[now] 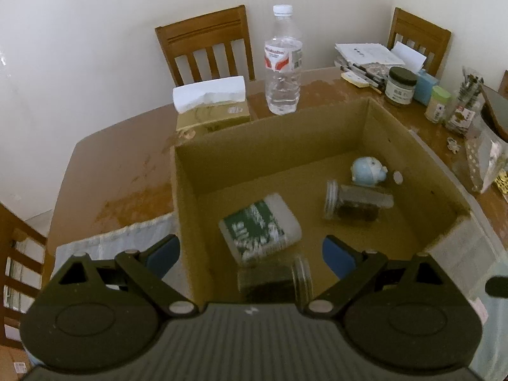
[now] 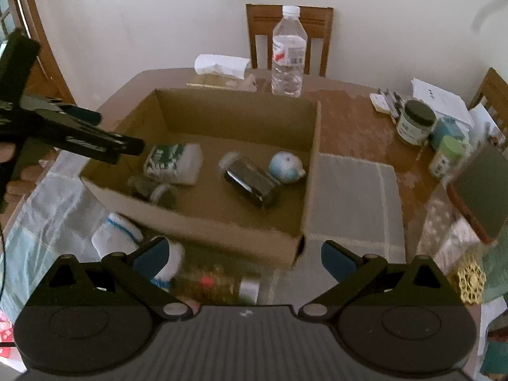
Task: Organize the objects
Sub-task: 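Grasp the C&S tissue pack with the left gripper while the right grasps the pink box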
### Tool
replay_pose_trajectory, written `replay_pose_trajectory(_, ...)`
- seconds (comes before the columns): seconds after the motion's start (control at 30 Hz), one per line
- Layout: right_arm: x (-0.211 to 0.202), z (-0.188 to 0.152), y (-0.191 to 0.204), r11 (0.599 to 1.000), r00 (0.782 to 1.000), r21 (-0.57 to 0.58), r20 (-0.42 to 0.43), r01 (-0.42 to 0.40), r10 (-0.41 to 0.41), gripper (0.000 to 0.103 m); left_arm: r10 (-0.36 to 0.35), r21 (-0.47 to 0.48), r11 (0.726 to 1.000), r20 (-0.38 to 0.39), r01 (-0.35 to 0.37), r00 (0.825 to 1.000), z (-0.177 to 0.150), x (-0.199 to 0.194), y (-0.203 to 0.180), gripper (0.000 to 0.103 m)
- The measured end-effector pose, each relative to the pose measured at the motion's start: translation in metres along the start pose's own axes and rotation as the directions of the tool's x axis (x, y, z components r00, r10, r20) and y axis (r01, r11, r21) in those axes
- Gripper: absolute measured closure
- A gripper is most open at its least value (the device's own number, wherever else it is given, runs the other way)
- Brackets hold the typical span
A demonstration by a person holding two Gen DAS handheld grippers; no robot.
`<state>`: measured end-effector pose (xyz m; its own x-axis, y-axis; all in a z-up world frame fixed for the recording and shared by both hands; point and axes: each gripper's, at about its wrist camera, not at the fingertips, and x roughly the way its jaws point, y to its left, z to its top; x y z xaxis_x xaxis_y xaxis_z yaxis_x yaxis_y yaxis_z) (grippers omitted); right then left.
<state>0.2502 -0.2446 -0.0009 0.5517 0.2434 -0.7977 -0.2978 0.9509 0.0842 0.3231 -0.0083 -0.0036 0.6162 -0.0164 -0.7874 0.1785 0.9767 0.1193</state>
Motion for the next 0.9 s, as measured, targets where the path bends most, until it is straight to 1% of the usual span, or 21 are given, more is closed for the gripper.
replay_pose_trajectory(0.23,-0.006,-0.038,-0.008,0.999,0.999,0.032,-0.005,0.033,-0.033,0.000,0.003,-0.043,0.999,0.019,-0.003,1.000,-0.035,-0.032,-0.003,0.006)
replay_pose_trajectory(0.47,0.000,-0.085,-0.012,0.999,0.998,0.006,-0.047,0.041,-0.041,0.000,0.030,-0.097,0.995,0.024,-0.027,0.999,-0.079,-0.051,-0.009,0.005)
replay_pose_trajectory(0.57,0.004,-0.101,-0.014,1.000,0.998,0.007,-0.064,0.021,-0.020,0.000,0.040,-0.129,0.991,0.012,-0.038,0.999,-0.098,-0.052,-0.010,0.005)
replay_pose_trajectory(0.63,0.009,-0.111,-0.015,1.000,0.997,0.007,-0.075,0.002,-0.002,0.000,0.030,-0.141,0.989,-0.002,-0.030,1.000,-0.110,-0.049,-0.013,0.005)
replay_pose_trajectory(0.8,0.024,-0.128,-0.011,1.000,0.996,-0.015,-0.089,-0.008,0.007,0.000,-0.010,-0.176,0.984,-0.052,0.001,0.999,-0.138,-0.035,-0.025,0.005)
replay_pose_trajectory(0.9,0.034,-0.136,-0.009,1.000,0.996,-0.015,-0.090,-0.005,0.004,0.000,-0.022,-0.206,0.979,-0.074,0.006,0.997,-0.152,-0.025,-0.030,0.005)
